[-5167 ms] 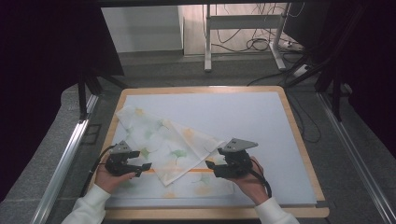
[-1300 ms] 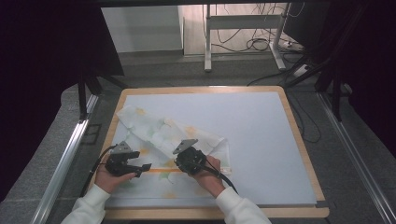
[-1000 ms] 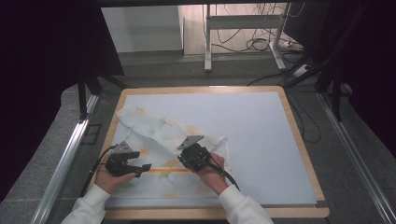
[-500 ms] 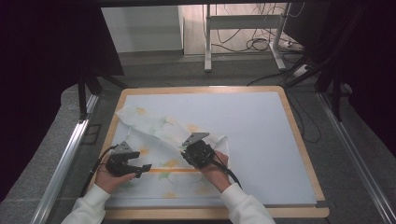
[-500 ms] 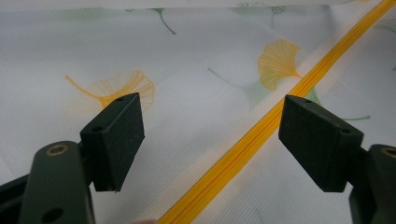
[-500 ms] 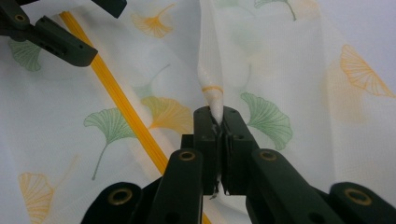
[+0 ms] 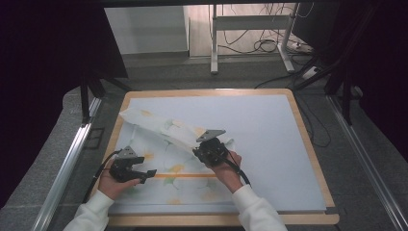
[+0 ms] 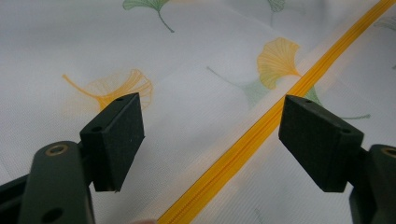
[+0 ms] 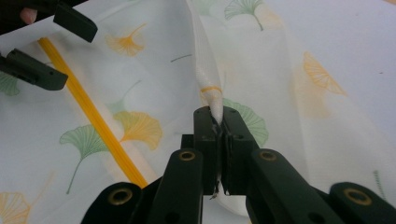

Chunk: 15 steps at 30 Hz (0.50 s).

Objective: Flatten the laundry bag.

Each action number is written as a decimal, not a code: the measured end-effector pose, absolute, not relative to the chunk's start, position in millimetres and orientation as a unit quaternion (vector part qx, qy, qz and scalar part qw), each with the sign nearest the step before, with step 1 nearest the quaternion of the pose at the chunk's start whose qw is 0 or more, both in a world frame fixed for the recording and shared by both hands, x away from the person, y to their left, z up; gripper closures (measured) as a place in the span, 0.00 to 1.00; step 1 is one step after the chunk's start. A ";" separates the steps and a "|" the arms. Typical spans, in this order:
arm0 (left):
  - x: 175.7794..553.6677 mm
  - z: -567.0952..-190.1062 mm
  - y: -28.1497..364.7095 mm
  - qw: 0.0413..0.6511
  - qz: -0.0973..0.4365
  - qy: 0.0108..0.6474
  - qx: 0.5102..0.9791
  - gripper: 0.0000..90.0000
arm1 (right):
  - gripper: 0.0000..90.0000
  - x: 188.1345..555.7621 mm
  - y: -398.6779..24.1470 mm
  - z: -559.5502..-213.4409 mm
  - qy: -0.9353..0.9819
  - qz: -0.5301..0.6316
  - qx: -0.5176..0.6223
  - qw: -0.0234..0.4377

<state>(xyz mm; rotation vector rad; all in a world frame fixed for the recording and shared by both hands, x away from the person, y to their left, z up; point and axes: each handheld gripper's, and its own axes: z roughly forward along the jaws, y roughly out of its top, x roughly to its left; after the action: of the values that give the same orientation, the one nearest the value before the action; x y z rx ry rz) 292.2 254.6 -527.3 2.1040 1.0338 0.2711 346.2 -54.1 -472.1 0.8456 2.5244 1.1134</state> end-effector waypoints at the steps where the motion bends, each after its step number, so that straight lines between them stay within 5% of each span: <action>1: 292.2 -527.3 254.6 0.381 0.106 0.405 0.824 0.24 | 0.95 346.2 -54.1 -472.1 0.868 0.383 0.291 0.128; 15: 290.6 -525.2 254.5 0.388 0.110 0.403 0.821 0.25 | 0.95 364.0 -56.5 -469.3 0.860 0.383 0.308 0.134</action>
<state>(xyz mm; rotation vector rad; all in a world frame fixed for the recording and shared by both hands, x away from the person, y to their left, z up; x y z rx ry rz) 290.6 254.5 -525.2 2.0898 1.0260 0.2800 364.0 -56.5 -469.3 0.8928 2.4945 1.1110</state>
